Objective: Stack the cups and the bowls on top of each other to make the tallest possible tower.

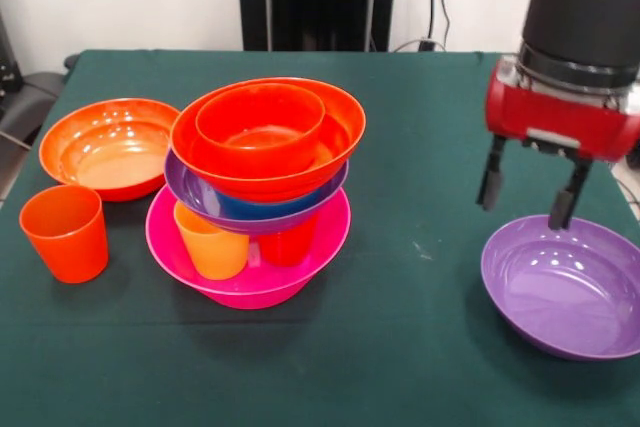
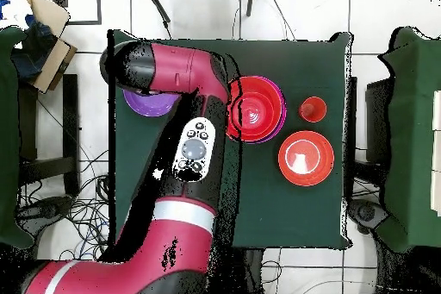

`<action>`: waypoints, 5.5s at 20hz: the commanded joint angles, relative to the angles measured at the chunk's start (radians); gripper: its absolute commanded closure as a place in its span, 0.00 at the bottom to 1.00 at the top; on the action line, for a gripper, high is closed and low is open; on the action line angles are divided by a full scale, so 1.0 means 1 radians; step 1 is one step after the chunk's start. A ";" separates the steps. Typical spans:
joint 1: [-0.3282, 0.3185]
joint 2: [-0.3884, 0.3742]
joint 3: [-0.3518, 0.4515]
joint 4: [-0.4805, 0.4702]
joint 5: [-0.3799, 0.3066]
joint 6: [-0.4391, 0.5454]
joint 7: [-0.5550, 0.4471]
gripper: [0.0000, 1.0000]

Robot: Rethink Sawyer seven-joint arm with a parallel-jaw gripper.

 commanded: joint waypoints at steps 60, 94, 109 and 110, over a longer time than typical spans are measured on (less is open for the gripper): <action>-0.056 0.258 0.063 -0.349 -0.029 0.330 -0.069 0.00; -0.107 0.117 0.337 0.140 -0.049 0.029 -0.175 0.00; -0.147 0.137 0.375 0.110 -0.164 0.050 -0.171 0.00; -0.150 0.137 0.380 0.108 -0.169 0.053 -0.171 0.00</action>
